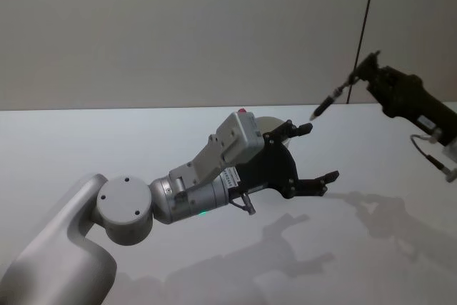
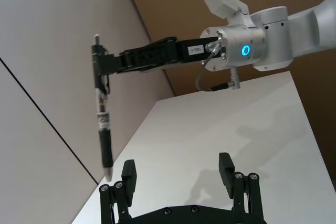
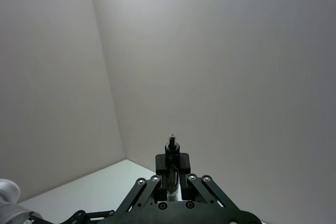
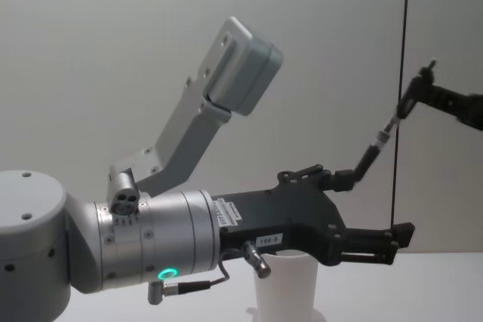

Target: Place the pen into the pen holder.

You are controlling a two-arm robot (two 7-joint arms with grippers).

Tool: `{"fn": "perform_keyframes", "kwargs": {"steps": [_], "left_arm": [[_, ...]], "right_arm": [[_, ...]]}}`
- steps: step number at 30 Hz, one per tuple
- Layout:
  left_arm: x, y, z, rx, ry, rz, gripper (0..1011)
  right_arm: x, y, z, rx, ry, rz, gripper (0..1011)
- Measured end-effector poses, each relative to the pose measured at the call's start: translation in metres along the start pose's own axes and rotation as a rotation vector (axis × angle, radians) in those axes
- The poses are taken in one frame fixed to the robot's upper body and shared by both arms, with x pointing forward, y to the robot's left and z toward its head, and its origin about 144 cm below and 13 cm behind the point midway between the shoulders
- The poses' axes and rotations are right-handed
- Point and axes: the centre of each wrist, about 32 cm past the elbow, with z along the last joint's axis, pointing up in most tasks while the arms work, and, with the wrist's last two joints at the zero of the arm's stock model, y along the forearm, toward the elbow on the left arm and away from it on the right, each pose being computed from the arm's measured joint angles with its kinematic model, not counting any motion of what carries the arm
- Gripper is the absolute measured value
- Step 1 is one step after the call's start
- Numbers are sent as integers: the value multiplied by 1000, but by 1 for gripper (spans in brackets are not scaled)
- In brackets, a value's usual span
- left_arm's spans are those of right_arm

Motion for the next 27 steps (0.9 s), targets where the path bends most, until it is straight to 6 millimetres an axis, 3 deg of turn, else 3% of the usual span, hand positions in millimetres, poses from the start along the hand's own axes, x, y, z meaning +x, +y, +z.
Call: {"fn": "perform_keyframes", "kwargs": {"steps": [14, 27], "left_arm": [[0, 0, 0, 0, 0, 0, 1003], [0, 0, 0, 0, 0, 0, 1003]], "right_arm": [[9, 34, -1, -57, -69, 31, 120], [17, 53, -7, -104, -90, 28, 119]]}}
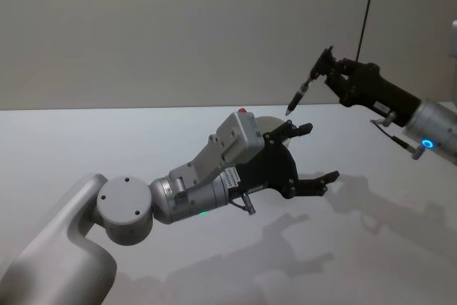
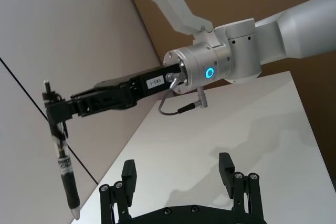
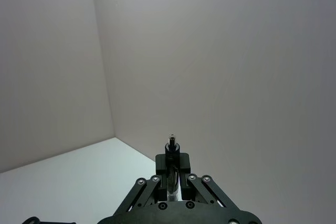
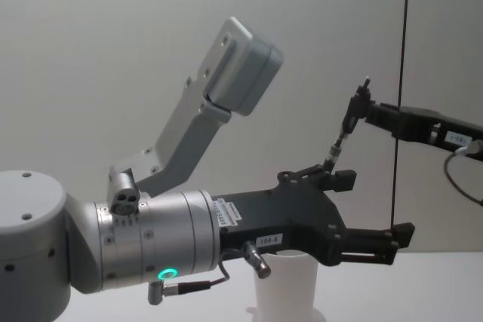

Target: Place the pen into the pen holder.

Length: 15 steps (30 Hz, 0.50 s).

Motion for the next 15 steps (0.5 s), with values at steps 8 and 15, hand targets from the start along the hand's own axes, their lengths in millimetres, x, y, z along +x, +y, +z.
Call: {"fn": "perform_keyframes", "kwargs": {"steps": [8, 15], "left_arm": [[0, 0, 0, 0, 0, 0, 1003], [0, 0, 0, 0, 0, 0, 1003]], "right_arm": [[2, 12, -5, -31, -1, -1, 120], [3, 20, -10, -57, 2, -4, 120]]}}
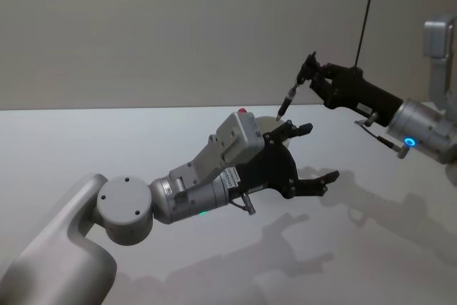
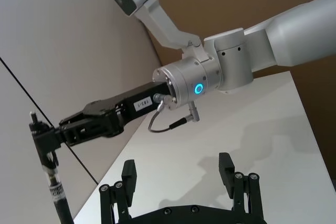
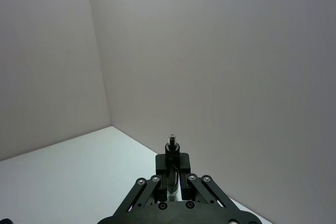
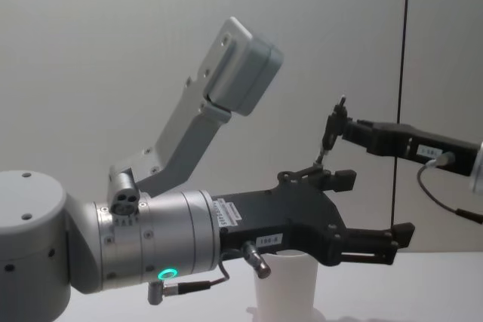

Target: Place the pen into the pen holder.

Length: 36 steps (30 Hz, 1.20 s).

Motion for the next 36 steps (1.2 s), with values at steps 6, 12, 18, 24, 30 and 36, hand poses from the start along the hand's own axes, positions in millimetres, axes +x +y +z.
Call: {"fn": "perform_keyframes", "kwargs": {"steps": [6, 12, 18, 24, 30, 36], "left_arm": [[0, 0, 0, 0, 0, 0, 1003], [0, 0, 0, 0, 0, 0, 1003], [0, 0, 0, 0, 0, 0, 1003], [0, 0, 0, 0, 0, 0, 1003], [0, 0, 0, 0, 0, 0, 1003], [0, 0, 0, 0, 0, 0, 1003]], "right_arm": [[0, 6, -4, -18, 1, -3, 120], [0, 10, -9, -33, 1, -6, 120], [0, 14, -13, -48, -2, -9, 120], [0, 16, -16, -56, -5, -12, 253], [1, 17, -18, -60, -5, -16, 403], [1, 17, -19, -59, -4, -20, 601]]}}
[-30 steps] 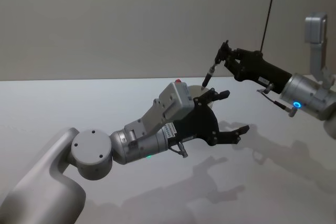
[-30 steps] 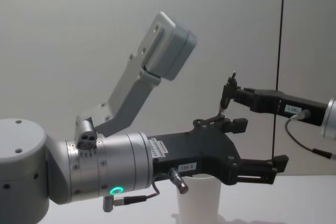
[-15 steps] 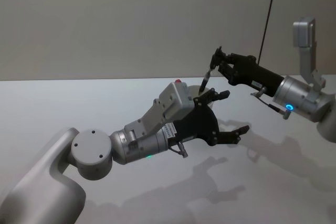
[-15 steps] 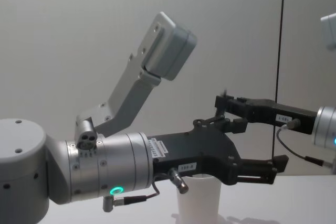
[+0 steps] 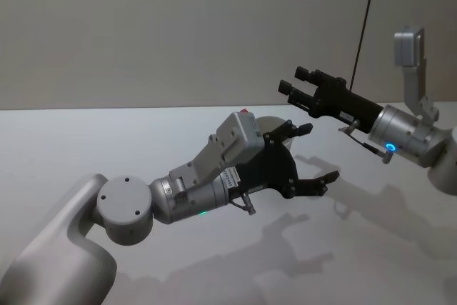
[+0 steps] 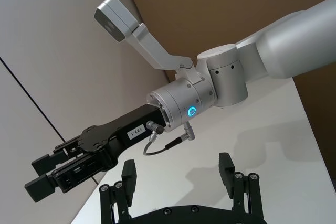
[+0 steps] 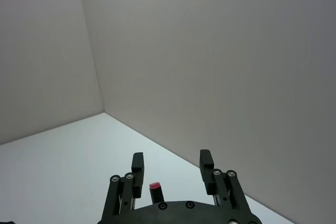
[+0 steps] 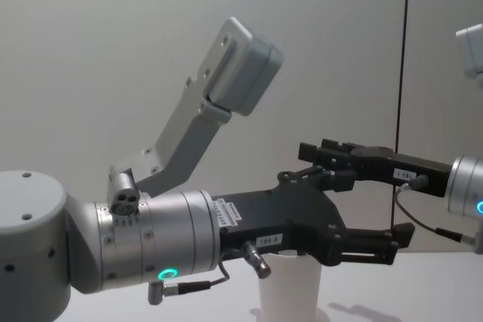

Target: Place the pen into the pen holder.

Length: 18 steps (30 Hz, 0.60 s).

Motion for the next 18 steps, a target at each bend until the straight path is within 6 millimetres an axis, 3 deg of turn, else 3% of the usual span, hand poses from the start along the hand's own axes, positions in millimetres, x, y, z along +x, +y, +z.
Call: {"fn": "perform_keyframes", "kwargs": {"steps": [2, 10, 12, 18], "left_arm": [[0, 0, 0, 0, 0, 0, 1003], [0, 0, 0, 0, 0, 0, 1003], [0, 0, 0, 0, 0, 0, 1003], [0, 0, 0, 0, 0, 0, 1003]], "right_arm": [[0, 0, 0, 2, 1, -2, 697], [4, -4, 2, 17, 4, -15, 882], [5, -5, 4, 22, 4, -18, 969], [9, -13, 8, 40, 6, -29, 1002]]}}
